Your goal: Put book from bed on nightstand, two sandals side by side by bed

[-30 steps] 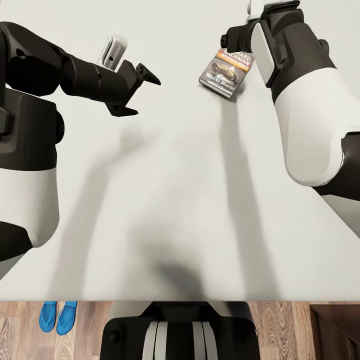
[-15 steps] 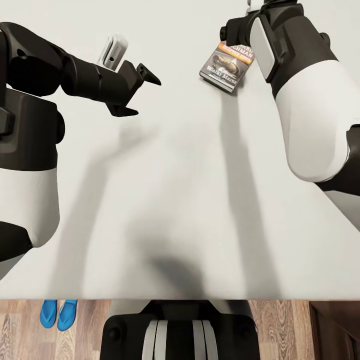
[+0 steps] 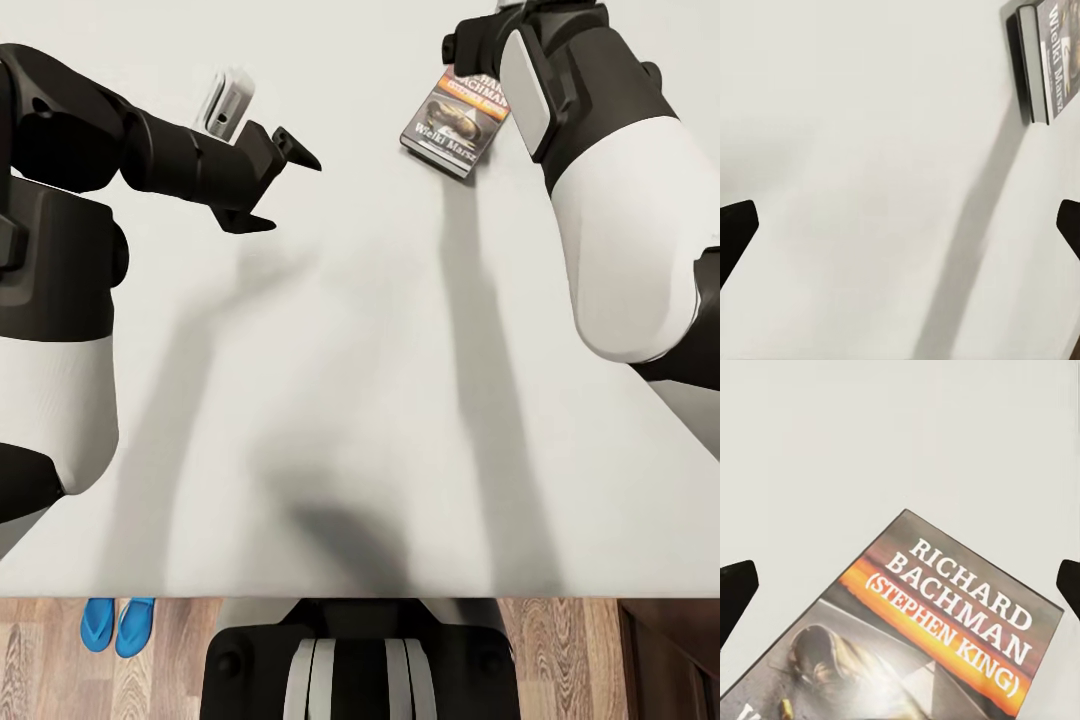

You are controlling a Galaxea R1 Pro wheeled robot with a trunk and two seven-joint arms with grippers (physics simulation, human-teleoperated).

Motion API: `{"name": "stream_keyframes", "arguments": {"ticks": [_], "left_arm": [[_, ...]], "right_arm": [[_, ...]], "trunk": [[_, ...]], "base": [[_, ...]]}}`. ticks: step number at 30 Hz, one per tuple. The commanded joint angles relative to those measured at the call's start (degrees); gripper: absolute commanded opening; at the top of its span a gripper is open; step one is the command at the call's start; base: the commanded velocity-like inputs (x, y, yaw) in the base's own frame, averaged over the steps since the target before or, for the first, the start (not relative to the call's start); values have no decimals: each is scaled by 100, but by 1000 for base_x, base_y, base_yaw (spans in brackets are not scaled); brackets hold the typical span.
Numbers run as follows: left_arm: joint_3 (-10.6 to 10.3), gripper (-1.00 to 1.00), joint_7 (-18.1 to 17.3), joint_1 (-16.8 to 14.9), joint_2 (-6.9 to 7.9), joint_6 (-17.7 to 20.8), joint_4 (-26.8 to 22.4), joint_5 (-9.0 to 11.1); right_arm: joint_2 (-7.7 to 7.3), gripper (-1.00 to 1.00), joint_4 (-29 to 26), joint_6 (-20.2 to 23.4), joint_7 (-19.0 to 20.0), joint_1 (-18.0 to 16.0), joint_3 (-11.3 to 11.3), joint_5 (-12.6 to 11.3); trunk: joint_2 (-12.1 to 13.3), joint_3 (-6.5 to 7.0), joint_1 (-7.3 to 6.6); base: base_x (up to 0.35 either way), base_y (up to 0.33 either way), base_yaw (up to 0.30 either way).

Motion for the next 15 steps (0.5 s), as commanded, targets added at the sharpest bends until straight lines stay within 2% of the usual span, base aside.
{"name": "stream_keyframes", "arguments": {"ticks": [1,7,15], "left_arm": [[-2,100,37,-5,4,51,-3,24],[-1,100,37,-5,5,45,-11,44],[6,100,42,-13,0,23,-9,83]], "right_arm": [[8,100,-3,-5,12,-3,-46,58],[9,100,-14,-75,7,1,-46,64],[13,100,-49,-75,2,-19,-39,74]], "trunk": [[-1,-3,0],[-1,-6,0],[-322,-151,176]], "base": [[0,0,1],[0,0,0],[0,0,0]]}}
